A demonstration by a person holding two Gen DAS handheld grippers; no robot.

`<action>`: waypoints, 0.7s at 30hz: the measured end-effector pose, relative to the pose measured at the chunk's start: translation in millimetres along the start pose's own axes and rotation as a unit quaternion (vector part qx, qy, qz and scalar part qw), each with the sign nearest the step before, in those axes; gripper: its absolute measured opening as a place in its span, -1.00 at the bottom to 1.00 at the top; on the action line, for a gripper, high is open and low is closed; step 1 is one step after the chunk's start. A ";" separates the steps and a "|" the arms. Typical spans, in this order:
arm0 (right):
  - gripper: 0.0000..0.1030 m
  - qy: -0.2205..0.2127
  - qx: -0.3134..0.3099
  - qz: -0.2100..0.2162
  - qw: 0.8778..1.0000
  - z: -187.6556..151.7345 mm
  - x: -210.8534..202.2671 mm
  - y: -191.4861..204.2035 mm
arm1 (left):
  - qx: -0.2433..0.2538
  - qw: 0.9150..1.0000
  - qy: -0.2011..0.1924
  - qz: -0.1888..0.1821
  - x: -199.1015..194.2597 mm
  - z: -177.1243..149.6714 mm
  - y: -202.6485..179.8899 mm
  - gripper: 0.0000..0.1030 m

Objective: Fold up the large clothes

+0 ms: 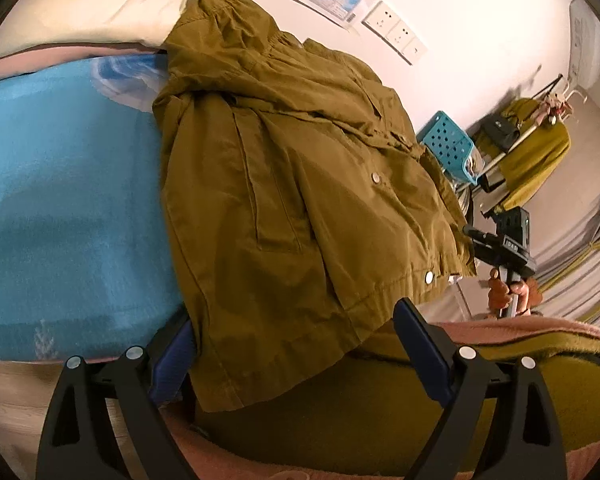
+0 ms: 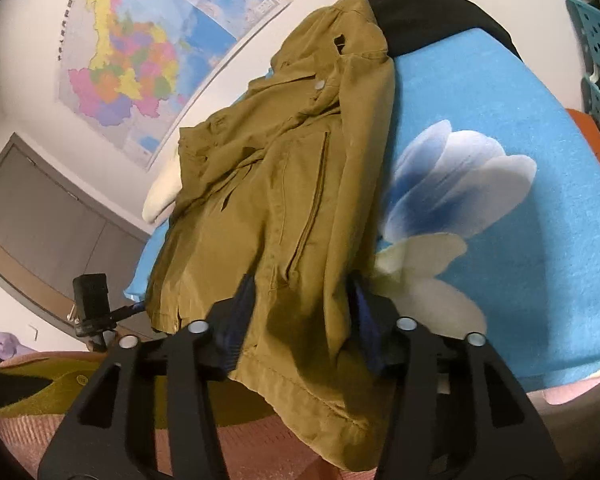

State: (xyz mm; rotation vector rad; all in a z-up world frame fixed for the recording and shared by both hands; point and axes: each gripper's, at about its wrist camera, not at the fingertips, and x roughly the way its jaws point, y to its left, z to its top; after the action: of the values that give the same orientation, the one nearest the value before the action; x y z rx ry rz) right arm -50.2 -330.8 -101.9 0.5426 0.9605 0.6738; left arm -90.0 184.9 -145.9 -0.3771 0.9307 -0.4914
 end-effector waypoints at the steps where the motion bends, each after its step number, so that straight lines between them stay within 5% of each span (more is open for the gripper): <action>1: 0.09 -0.001 -0.002 0.003 1.000 -0.2 0.2 0.9 | 0.000 1.000 0.005 -0.002 0.9 -0.5 0.3 0.73; 9: 0.32 0.001 -0.006 0.011 1.000 1.6 7.5 7.8 | -0.004 1.000 0.020 0.009 11.2 -4.9 -1.0 0.74; 11: 0.32 0.003 -0.021 -0.004 1.000 0.6 10.8 13.3 | -0.004 1.000 0.017 0.019 12.3 -5.5 -2.6 0.71; 12: 0.15 0.003 -0.026 -0.011 1.000 0.0 11.8 15.8 | -0.005 1.000 0.014 0.027 12.2 -6.0 -3.2 0.64; 14: -0.36 0.003 -0.029 -0.022 0.999 0.3 15.0 18.4 | -0.009 0.999 0.013 0.051 10.7 -6.4 -3.8 0.39; 15: -0.70 0.002 -0.022 -0.024 0.999 1.3 16.0 16.8 | -0.014 0.997 0.014 0.071 9.4 -6.3 -2.6 0.10; 18: -0.77 -0.011 -0.005 -0.001 1.000 3.4 11.4 14.4 | -0.041 0.996 0.005 0.081 1.8 -3.3 7.8 -0.92; 21: -0.79 -0.040 -0.010 0.040 0.998 4.5 -3.4 26.0 | -0.018 0.997 -0.039 0.058 -15.8 3.9 -6.5 -0.94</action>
State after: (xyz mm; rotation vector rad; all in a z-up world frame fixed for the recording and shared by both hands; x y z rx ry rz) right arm -54.8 -316.2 -80.1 0.5886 0.8601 0.7272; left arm -96.2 188.6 -130.0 -0.3691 0.8817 -0.3517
